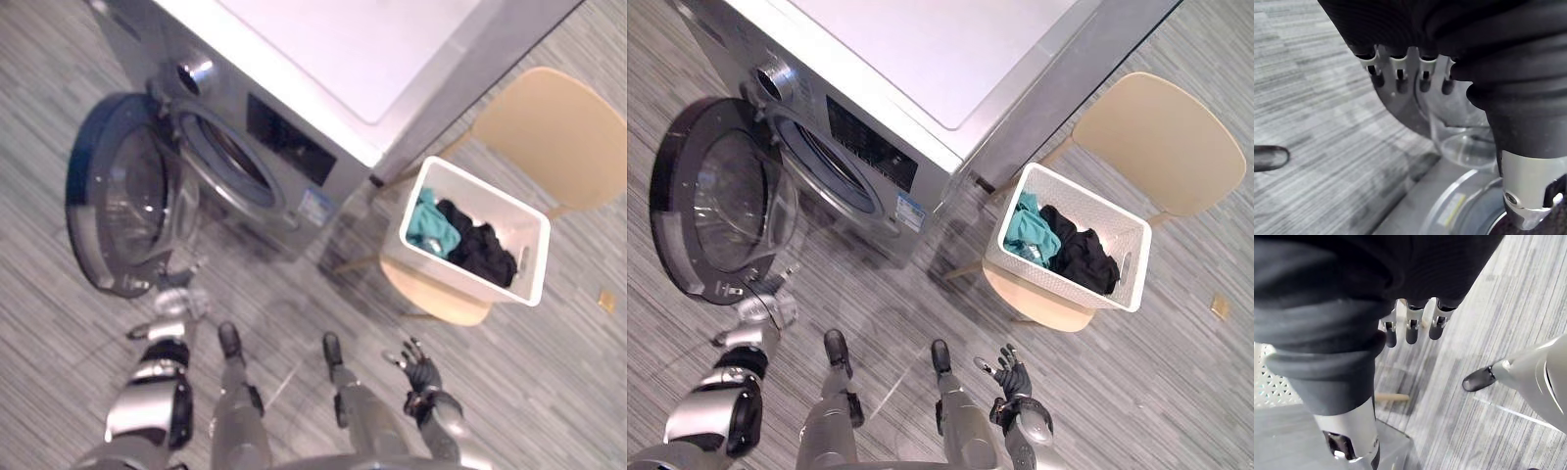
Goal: Pick up the laundry basket with both hands and put the clothes into the washing machine.
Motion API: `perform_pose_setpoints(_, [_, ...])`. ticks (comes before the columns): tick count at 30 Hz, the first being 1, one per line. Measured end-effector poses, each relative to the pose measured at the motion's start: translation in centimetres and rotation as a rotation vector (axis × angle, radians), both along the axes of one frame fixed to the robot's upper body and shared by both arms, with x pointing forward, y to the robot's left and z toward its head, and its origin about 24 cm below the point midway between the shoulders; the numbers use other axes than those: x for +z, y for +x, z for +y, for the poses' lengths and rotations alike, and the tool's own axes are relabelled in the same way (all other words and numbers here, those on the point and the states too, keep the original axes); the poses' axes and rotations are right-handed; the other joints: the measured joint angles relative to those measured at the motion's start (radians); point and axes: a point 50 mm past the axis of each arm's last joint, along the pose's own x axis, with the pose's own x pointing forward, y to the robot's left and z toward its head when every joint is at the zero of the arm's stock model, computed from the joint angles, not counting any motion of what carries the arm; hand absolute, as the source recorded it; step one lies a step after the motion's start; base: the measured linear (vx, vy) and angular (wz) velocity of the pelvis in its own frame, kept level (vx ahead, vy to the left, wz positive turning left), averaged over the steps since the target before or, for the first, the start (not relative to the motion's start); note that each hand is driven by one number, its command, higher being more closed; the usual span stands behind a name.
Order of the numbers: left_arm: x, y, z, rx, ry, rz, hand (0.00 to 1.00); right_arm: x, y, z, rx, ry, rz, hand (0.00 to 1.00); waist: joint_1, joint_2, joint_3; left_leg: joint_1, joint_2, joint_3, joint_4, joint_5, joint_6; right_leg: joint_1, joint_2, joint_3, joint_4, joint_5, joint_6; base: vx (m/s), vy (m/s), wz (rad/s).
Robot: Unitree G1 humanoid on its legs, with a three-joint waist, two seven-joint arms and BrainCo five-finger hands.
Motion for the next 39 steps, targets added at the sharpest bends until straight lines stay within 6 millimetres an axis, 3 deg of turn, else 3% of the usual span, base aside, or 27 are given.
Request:
perform_pose_setpoints(3, [3.0, 0.7, 2.3, 0.076, -0.012, -0.098, 0.00, 0.4, 0.3, 0.0, -0.013, 0.017, -0.029, 0.00, 0.002, -0.023, 0.028, -0.044, 0.003, -0.029, 0.006, 0.005, -0.003, -0.020, 0.003, -0.028, -0.014, 0.009, -0.006, 0.01, -0.045, 0.19])
perform_pose_setpoints(7, [6.6, 1.9, 3.5, 0.116, -0.026, -0.209, 0.00, 1.4, 0.9, -0.1, -0.036, 0.041, -0.084, 0.00, 0.016, -0.045, 0.056, -0.105, 0.006, -0.071, 0.007, 0.014, 0.000, -0.037, 0.005, -0.057, -0.048, 0.036, -0.005, 0.04, 0.000, 0.25])
perform_pose_setpoints(13, [10.7, 3.1, 4.0, 0.149, -0.024, -0.338, 0.00, 3.2, 1.2, -0.5, -0.078, 0.058, -0.183, 0.00, 0.061, -0.037, 0.075, -0.146, 0.059, -0.109, 0.007, 0.005, -0.004, -0.065, 0.051, -0.064, -0.050, 0.125, -0.001, 0.01, 0.038, -0.02])
perform_pose_setpoints(21, [16.0, 3.3, 4.6, 0.150, 0.018, -0.532, 0.00, 3.2, 1.1, -0.5, -0.079, 0.075, -0.188, 0.00, 0.096, -0.007, 0.095, -0.184, 0.073, -0.144, 0.105, -0.044, -0.007, -0.041, 0.058, -0.108, -0.044, 0.137, -0.008, 0.00, 0.054, 0.11])
perform_pose_setpoints(26, [16.7, 3.1, 4.7, 0.154, 0.020, -0.579, 0.00, 3.4, 1.2, -0.5, -0.079, 0.078, -0.196, 0.00, 0.108, 0.004, 0.101, -0.186, 0.098, -0.139, 0.137, -0.056, -0.010, -0.031, 0.075, -0.112, -0.044, 0.141, -0.013, -0.02, -0.001, -0.04])
perform_pose_setpoints(29, [15.2, 3.1, 4.2, 0.144, 0.011, -0.547, 0.00, 3.4, 1.2, -0.6, -0.080, 0.077, -0.193, 0.00, 0.111, 0.010, 0.098, -0.185, 0.115, -0.129, 0.143, -0.056, -0.010, -0.030, 0.087, -0.112, -0.044, 0.141, -0.013, -0.04, -0.032, -0.08])
perform_pose_setpoints(32, [9.3, 2.2, 2.8, 0.134, -0.045, -0.406, 0.00, 3.3, 1.1, -0.8, -0.086, 0.071, -0.182, 0.00, 0.115, 0.034, 0.090, -0.145, 0.125, -0.102, 0.145, -0.056, -0.010, 0.001, 0.091, -0.109, -0.045, 0.132, -0.024, -0.02, -0.031, -0.07])
perform_pose_setpoints(34, [3.3, 0.5, 0.7, 0.122, -0.143, -0.267, 0.00, 2.4, 0.6, -1.2, -0.095, 0.055, -0.135, 0.00, 0.116, 0.052, 0.071, -0.092, 0.113, -0.088, 0.138, -0.059, -0.014, 0.047, 0.078, -0.112, -0.042, 0.085, -0.051, 0.00, -0.047, 0.11])
perform_pose_setpoints(36, [-0.6, -1.2, -0.4, 0.118, -0.201, -0.160, 0.00, 1.5, 0.1, -1.6, -0.103, 0.031, -0.088, 0.00, 0.115, 0.053, 0.051, -0.057, 0.090, -0.076, 0.134, -0.061, -0.017, 0.079, 0.056, -0.111, -0.037, 0.018, -0.054, 0.00, -0.071, 0.11])
perform_pose_setpoints(37, [-4.1, -3.3, -1.7, 0.119, -0.256, -0.064, 0.00, 0.7, -0.1, -2.1, -0.112, 0.010, -0.039, 0.00, 0.115, 0.075, 0.028, -0.030, 0.086, -0.064, 0.126, -0.060, -0.022, 0.088, 0.057, -0.110, -0.025, 0.004, -0.058, -0.02, -0.126, -0.03])
perform_pose_setpoints(38, [-9.8, -7.8, -4.6, 0.122, -0.374, 0.118, 0.00, -1.4, -1.0, -3.4, -0.141, -0.031, 0.082, 0.00, 0.110, 0.125, -0.020, 0.049, 0.073, -0.051, 0.057, -0.038, -0.030, 0.104, 0.054, -0.105, 0.025, -0.035, -0.056, -0.02, -0.119, -0.01])
perform_pose_setpoints(39, [-12.3, -10.2, -6.6, 0.105, -0.436, 0.206, 0.00, -2.7, -2.1, -4.4, -0.167, -0.058, 0.172, 0.00, 0.103, 0.150, -0.044, 0.093, 0.058, -0.050, 0.022, -0.032, -0.030, 0.119, 0.048, -0.107, 0.055, -0.061, -0.052, 0.01, -0.076, 0.09])
